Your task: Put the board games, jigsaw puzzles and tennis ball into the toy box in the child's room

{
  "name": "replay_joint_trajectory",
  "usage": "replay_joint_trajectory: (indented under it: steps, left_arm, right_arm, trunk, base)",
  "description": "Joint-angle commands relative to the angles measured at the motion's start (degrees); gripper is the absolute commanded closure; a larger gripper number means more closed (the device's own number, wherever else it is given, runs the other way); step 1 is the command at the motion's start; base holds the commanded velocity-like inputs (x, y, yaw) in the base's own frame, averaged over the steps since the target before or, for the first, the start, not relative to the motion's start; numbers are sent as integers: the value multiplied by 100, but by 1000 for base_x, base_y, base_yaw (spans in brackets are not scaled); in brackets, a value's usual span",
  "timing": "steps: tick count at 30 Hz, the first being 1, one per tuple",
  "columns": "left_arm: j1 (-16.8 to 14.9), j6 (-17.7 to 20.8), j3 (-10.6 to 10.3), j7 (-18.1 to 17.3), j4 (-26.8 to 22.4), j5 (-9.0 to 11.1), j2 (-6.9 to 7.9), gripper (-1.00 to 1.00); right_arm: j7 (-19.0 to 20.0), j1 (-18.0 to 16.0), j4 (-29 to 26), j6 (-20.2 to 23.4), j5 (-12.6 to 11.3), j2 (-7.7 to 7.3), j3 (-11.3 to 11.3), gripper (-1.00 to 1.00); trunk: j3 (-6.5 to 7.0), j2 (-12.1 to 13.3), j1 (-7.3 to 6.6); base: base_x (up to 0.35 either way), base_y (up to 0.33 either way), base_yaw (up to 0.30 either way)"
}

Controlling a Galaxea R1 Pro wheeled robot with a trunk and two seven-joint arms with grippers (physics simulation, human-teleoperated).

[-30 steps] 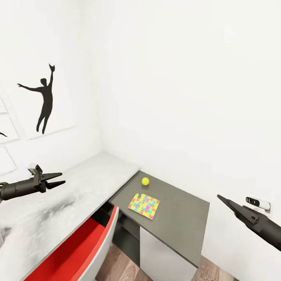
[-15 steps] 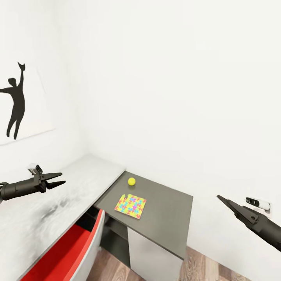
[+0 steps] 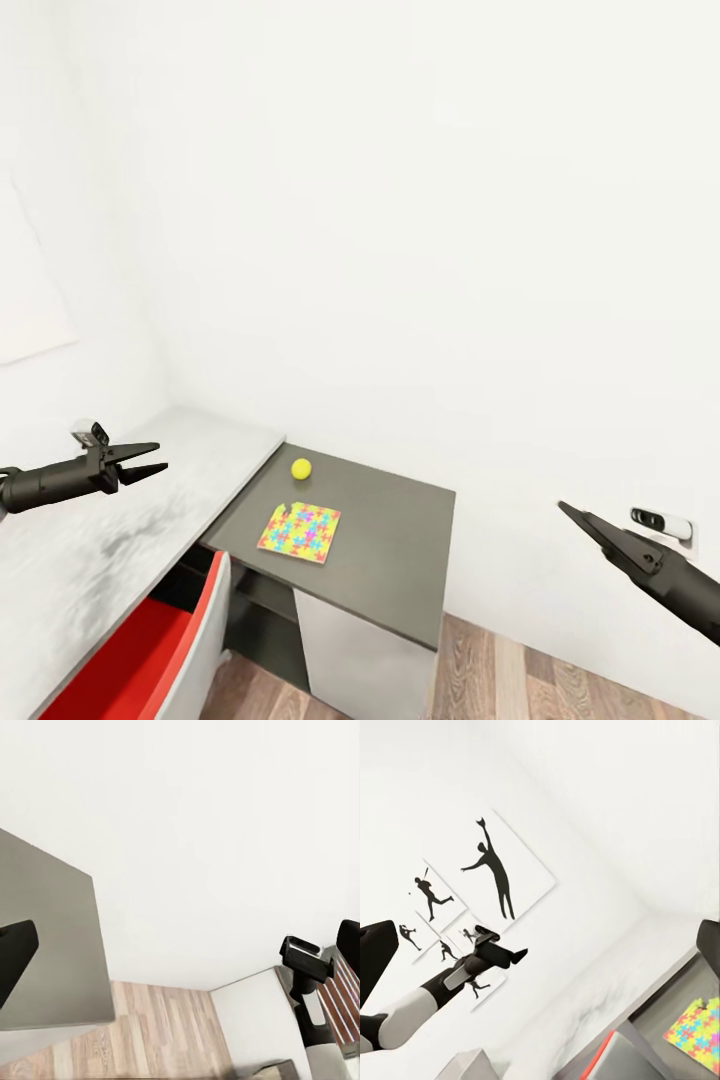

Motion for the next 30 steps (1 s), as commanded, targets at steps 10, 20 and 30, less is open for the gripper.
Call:
replay_joint_trajectory:
  steps: [10, 20, 30]
  left_arm:
    - [-3, 61, -9, -22, -4, 1, -1, -100]
    - [-3, 58, -10, -22, -3, -22, -18, -100]
    - [-3, 54, -11, -22, -1, -38, -27, -100]
  right_arm:
    - [-5, -17, 50, 48, 12, 1, -54, -100]
    - [-23, -42, 285, 48, 27, -25, -63, -100]
    - [-585, -73, 487, 52, 26, 2, -58, -100]
  trunk:
    - [-13, -13, 4]
    - [-13, -13, 4]
    - [-13, -13, 4]
  base:
    - [0, 0, -266]
    - [0, 0, -266]
    - [0, 0, -266]
